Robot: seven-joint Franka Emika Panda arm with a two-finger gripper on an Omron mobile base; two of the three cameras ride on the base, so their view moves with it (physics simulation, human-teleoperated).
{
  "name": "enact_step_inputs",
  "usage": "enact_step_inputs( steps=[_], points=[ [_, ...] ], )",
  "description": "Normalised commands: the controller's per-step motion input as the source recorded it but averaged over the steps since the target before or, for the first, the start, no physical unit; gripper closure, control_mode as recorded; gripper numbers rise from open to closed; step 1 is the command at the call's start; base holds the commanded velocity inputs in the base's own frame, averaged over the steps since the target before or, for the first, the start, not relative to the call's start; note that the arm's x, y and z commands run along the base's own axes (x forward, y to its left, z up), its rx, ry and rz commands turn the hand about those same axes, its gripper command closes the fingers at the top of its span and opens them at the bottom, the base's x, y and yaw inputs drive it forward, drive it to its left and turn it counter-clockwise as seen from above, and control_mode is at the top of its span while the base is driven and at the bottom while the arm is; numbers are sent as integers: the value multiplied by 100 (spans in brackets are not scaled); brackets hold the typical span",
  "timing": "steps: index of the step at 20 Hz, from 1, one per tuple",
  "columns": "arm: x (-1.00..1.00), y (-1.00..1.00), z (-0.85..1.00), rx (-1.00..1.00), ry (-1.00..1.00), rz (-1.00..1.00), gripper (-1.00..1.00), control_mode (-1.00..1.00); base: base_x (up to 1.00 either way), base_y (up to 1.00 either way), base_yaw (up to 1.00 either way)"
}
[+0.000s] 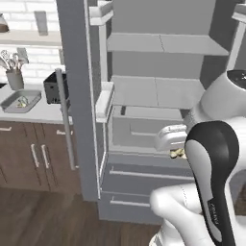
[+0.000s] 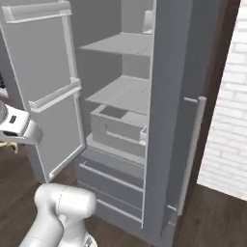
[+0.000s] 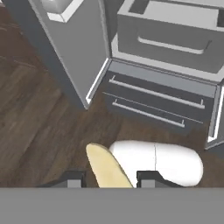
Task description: Place one mushroom and one fish in each tupperware on the nearby counter, to pack two identical lunches.
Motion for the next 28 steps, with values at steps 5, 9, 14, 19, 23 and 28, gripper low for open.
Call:
enact_step_inputs(
  steps=[5, 9, 14, 19, 23, 28],
  points=[
    [0, 0, 0, 0, 0, 0, 100, 100, 3, 0, 100],
    [0, 0, 0, 0, 0, 0, 100, 100, 21, 0, 100],
    [0, 0, 0, 0, 0, 0, 100, 100, 20, 0, 99],
    [0, 0, 0, 0, 0, 0, 100, 100, 21, 0, 64],
    [0, 0, 0, 0, 0, 0, 100, 100, 59, 0, 34],
    [0, 0, 0, 0, 0, 0, 100, 100, 81, 0, 7]
  ],
)
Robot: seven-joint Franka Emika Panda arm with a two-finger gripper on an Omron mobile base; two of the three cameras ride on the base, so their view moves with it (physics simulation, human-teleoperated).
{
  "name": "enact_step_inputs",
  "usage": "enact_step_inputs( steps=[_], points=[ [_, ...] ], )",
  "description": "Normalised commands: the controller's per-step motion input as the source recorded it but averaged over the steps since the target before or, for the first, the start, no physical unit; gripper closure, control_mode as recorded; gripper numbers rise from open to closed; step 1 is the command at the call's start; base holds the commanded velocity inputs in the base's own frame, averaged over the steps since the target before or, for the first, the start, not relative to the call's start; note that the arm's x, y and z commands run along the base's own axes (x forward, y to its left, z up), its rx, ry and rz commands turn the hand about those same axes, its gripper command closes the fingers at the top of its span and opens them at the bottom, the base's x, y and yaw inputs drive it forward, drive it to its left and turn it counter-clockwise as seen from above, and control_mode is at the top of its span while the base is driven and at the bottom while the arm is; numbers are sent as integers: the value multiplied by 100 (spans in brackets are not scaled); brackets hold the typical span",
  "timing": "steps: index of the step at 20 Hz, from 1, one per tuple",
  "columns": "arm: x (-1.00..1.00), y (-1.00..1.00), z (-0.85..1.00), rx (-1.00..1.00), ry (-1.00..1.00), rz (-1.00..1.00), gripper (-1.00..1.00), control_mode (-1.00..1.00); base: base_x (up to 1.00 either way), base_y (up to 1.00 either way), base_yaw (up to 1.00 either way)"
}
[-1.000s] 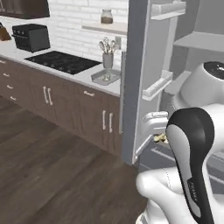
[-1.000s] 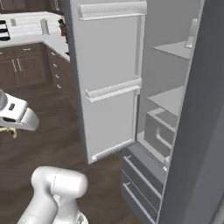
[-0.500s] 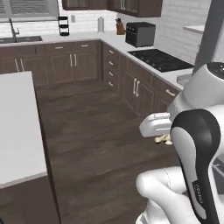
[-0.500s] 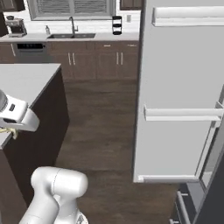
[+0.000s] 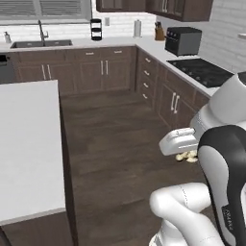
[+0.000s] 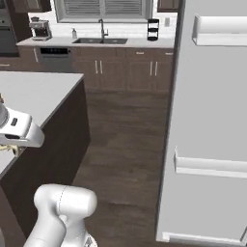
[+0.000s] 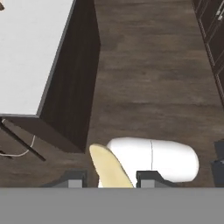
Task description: Place one mushroom and one fish in each tupperware on the nearby counter, to pack two identical lunches.
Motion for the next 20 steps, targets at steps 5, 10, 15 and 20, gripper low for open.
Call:
enact_step_inputs(
  steps=[5, 10, 15, 20],
  points=[
    [0, 0, 0, 0, 0, 0, 100, 100, 81, -2, 0],
    [0, 0, 0, 0, 0, 0, 100, 100, 78, -11, 0],
    [0, 0, 0, 0, 0, 0, 100, 100, 92, -28, -11],
    [0, 0, 0, 0, 0, 0, 100, 100, 71, -38, -32]
  ],
)
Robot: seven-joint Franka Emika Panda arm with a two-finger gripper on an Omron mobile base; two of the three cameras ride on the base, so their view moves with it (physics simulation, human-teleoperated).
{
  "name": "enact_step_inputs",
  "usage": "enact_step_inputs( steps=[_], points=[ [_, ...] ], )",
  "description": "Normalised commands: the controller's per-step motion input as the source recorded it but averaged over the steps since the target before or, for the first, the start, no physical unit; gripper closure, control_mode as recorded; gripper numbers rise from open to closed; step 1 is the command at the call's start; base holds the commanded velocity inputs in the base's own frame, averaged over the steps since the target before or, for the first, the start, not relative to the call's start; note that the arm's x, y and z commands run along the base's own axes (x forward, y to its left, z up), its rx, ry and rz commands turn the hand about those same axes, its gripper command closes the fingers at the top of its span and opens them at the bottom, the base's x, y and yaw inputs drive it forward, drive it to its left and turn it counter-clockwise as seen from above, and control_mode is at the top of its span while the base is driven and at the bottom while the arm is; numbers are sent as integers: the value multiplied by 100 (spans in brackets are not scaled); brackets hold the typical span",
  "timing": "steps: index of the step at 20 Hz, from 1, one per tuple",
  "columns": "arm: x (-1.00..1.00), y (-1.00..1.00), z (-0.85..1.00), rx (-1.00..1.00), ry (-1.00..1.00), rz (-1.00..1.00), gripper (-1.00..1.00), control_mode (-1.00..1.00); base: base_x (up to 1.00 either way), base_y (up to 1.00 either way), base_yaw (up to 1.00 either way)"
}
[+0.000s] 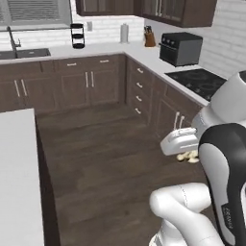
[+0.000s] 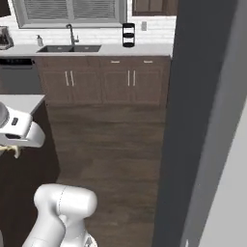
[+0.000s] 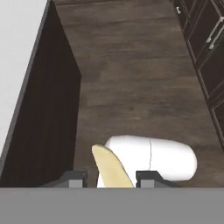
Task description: Place one mushroom and one fish in each tupperware on the nearby counter, to pack two identical lunches.
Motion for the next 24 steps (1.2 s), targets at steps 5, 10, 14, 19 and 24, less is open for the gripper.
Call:
enact_step_inputs(
  steps=[5, 10, 14, 19, 24],
  points=[
    [0, 0, 0, 0, 0, 0, 100, 100, 72, -46, -51],
    [0, 0, 0, 0, 0, 0, 100, 100, 65, -40, -58],
    [0, 0, 0, 0, 0, 0, 100, 100, 41, -30, -69],
    [0, 0, 0, 0, 0, 0, 100, 100, 26, -11, -78],
    [0, 0, 0, 0, 0, 0, 100, 100, 20, 0, -86]
  ],
)
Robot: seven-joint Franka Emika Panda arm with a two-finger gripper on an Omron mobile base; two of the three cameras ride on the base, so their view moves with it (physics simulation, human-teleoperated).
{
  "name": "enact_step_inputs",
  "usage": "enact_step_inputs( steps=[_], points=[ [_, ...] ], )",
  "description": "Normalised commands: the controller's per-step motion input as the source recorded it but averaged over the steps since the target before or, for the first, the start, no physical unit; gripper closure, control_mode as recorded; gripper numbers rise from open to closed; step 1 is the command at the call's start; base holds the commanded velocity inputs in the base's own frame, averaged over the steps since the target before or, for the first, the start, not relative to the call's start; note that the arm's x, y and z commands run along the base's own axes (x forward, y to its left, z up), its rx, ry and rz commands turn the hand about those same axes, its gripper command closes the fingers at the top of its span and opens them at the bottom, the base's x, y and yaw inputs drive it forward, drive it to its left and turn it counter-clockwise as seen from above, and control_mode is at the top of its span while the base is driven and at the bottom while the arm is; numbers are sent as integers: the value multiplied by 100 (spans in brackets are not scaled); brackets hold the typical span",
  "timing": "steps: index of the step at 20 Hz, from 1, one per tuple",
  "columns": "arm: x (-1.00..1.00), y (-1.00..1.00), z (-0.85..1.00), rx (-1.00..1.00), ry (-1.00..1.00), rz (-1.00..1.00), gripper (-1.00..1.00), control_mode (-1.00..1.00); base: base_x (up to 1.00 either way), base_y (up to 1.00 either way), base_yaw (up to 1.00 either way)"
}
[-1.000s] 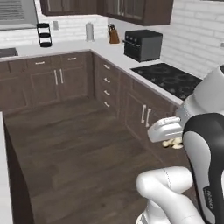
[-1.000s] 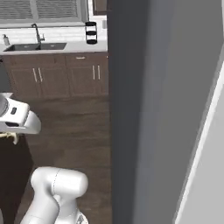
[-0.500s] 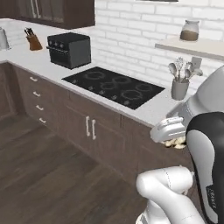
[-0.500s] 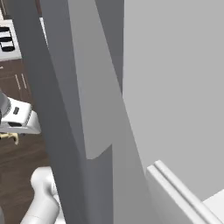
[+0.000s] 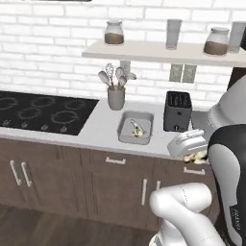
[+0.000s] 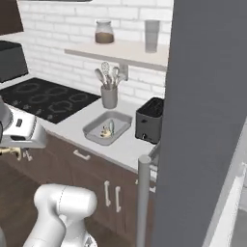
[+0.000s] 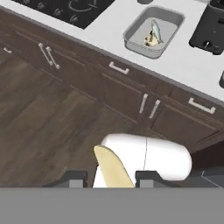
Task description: Place one mushroom and one fish in each tupperware on the nearby counter, to pack two identical lunches.
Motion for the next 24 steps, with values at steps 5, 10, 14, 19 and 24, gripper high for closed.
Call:
enact_step_inputs(
  steps=[5, 10, 14, 19, 24],
  points=[
    [0, 0, 0, 0, 0, 0, 100, 100, 29, 0, -82],
    [0, 0, 0, 0, 0, 0, 100, 100, 41, 0, -60],
    [0, 0, 0, 0, 0, 0, 100, 100, 27, 3, -44],
    [0, 0, 0, 0, 0, 0, 100, 100, 11, 27, -42],
    [0, 0, 0, 0, 0, 0, 100, 100, 25, 44, -20]
  ],
)
